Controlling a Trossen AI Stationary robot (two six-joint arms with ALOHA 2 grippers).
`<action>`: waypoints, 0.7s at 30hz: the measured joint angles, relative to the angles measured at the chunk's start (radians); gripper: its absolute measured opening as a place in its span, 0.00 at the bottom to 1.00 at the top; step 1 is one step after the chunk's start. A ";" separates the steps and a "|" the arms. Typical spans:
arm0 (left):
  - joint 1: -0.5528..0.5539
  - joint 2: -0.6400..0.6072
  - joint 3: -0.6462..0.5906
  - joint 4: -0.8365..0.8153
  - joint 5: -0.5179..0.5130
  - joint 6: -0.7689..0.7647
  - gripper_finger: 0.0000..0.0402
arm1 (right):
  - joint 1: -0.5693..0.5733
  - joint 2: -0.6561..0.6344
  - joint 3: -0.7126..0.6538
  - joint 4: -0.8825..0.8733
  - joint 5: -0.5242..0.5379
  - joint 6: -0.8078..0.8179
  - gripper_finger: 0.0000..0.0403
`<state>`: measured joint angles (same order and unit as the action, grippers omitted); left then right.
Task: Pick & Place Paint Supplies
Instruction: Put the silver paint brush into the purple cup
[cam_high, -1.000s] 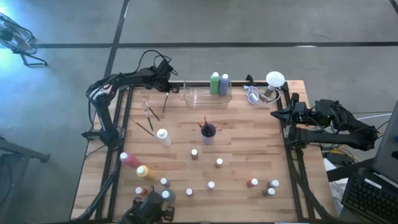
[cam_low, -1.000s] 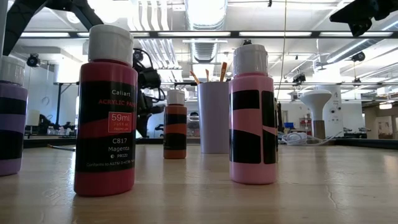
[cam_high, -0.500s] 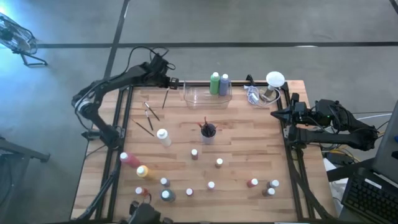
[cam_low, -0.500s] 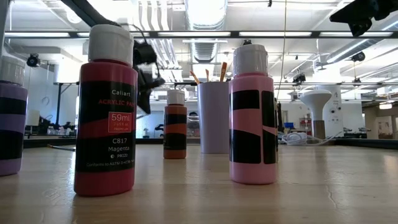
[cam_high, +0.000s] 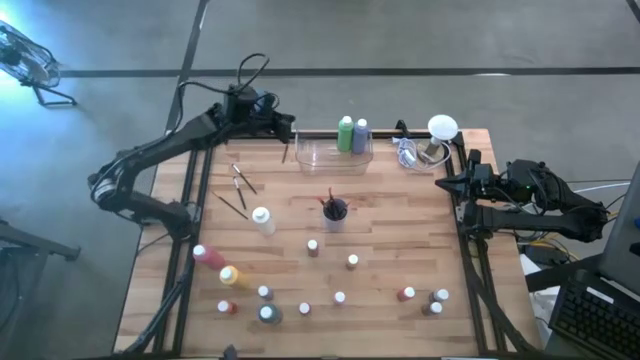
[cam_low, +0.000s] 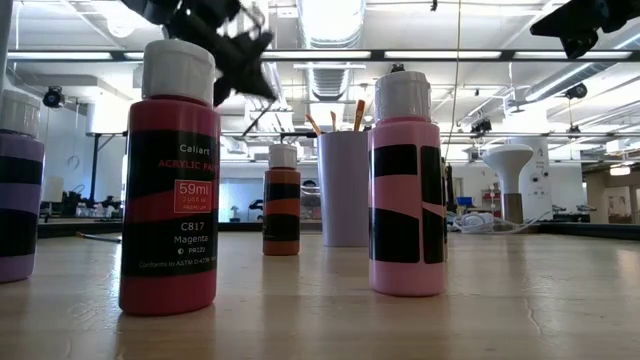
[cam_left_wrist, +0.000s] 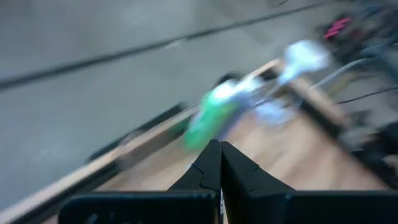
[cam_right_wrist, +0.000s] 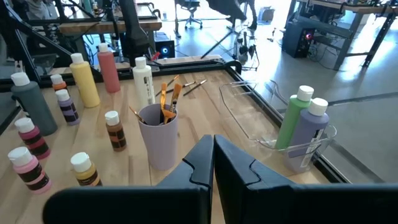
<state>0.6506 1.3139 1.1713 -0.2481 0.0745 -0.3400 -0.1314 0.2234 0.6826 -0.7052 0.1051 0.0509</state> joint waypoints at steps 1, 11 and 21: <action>-0.018 -0.007 0.000 0.035 0.017 0.001 0.00 | 0.000 0.000 0.000 0.000 0.000 -0.001 0.02; -0.204 -0.006 0.000 0.366 0.199 0.076 0.00 | 0.000 0.000 0.000 0.000 0.000 -0.001 0.02; -0.442 0.024 -0.016 0.568 0.209 0.278 0.00 | 0.000 0.000 0.000 0.000 0.000 -0.001 0.02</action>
<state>0.2085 1.3375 1.1548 0.3201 0.2838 -0.0625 -0.1314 0.2235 0.6826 -0.7048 0.1052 0.0504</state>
